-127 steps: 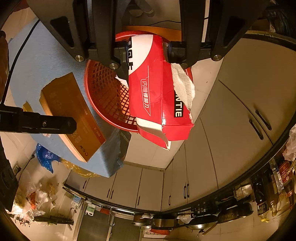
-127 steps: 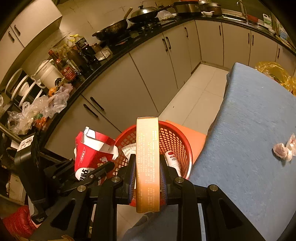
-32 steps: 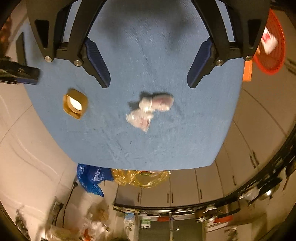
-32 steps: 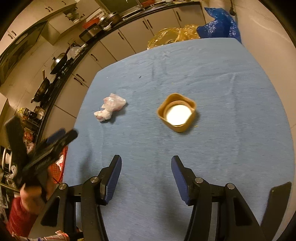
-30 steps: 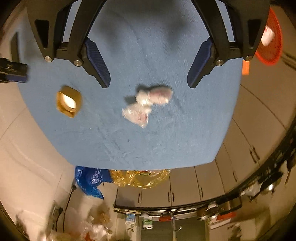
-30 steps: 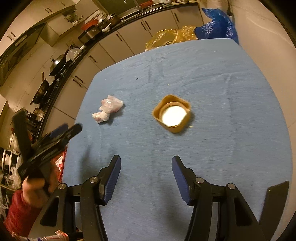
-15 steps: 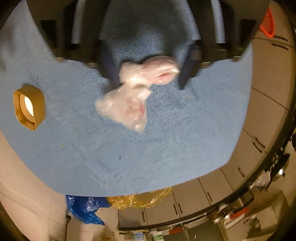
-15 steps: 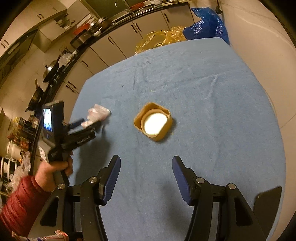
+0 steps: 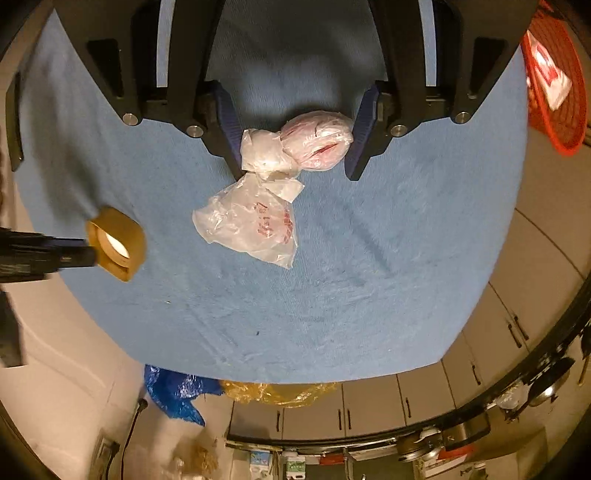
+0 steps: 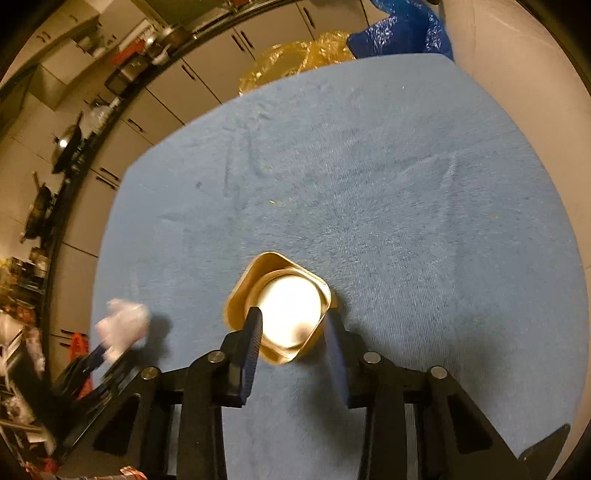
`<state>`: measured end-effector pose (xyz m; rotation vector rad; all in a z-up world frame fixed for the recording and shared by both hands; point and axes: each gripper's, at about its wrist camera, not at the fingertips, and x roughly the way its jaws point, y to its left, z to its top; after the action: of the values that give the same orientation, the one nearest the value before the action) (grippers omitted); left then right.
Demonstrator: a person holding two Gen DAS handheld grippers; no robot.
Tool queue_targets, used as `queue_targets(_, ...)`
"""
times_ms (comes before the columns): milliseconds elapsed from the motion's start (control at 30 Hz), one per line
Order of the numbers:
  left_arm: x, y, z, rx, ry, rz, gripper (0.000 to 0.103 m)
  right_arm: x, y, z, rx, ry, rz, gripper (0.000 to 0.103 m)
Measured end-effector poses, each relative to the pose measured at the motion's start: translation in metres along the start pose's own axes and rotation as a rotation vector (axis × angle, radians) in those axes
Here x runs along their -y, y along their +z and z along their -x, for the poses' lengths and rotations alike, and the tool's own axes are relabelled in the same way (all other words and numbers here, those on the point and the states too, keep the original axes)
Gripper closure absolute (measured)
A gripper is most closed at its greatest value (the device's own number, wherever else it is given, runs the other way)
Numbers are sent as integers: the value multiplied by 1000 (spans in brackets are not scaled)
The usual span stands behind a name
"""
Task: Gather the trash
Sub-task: 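Grasp the white plastic tissue bag with the left tool while the right tool grasps the gold square container, then lift the bag and gold container in both tools toward the red basket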
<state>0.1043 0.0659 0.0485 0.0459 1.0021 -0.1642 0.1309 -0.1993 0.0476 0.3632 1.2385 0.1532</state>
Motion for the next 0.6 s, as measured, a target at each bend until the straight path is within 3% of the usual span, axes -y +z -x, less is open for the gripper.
queue_targets(100, -7, -13, 17, 19, -18, 45, 50, 0, -3, -8, -4, -26, 10, 89)
queue_targets(200, -10, -21, 30, 37, -18, 56, 50, 0, -6, -8, 2, -17, 14, 97)
queue_targets(600, -25, -42, 66, 78, -39, 86, 50, -41, -68, 26, 8, 41, 94, 100)
